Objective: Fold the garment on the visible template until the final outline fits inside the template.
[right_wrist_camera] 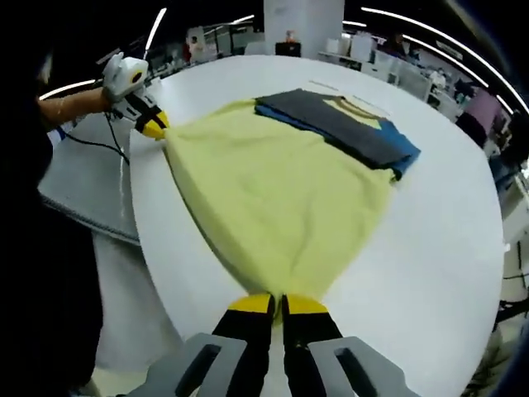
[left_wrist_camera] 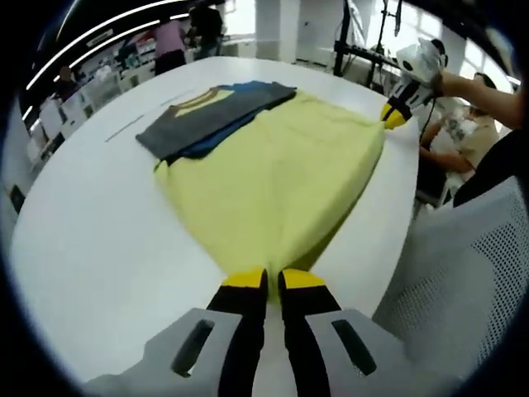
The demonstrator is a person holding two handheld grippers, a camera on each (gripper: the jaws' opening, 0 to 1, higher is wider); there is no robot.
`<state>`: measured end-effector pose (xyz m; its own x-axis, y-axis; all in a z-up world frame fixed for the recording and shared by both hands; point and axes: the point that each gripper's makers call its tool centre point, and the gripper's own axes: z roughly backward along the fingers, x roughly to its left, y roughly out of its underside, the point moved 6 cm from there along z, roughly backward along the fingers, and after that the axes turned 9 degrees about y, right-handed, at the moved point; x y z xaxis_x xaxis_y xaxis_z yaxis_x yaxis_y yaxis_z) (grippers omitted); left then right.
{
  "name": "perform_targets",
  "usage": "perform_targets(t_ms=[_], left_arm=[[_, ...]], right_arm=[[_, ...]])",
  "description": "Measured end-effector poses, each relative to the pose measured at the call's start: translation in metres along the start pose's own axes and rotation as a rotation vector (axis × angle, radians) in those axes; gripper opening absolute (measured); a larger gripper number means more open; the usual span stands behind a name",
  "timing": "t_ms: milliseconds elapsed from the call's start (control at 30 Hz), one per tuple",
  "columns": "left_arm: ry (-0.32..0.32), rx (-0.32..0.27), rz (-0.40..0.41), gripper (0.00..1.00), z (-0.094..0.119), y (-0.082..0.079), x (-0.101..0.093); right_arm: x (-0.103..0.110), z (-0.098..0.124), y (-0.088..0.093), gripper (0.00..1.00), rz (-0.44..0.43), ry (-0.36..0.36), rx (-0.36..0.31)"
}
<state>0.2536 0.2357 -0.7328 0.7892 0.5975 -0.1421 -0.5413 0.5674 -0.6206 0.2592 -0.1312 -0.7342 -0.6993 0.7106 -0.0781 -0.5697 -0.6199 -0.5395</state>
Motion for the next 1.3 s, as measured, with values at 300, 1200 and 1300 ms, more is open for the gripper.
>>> perform_targets(t_ms=[300,1200,1300], left_arm=[[-0.014,-0.005,0.046,0.03,0.014,-0.012,0.001],[0.045,-0.005,0.128,0.03,0.048,-0.027,-0.027],[0.048,-0.005,0.129,0.03,0.052,-0.029,-0.028]], right_arm=[[0.001,0.015,-0.012,0.00,-0.060,0.010,0.005],[0.015,0.059,-0.028,0.00,-0.187,-0.021,0.039],[0.016,0.064,-0.029,0.00,-0.185,-0.021,0.042]])
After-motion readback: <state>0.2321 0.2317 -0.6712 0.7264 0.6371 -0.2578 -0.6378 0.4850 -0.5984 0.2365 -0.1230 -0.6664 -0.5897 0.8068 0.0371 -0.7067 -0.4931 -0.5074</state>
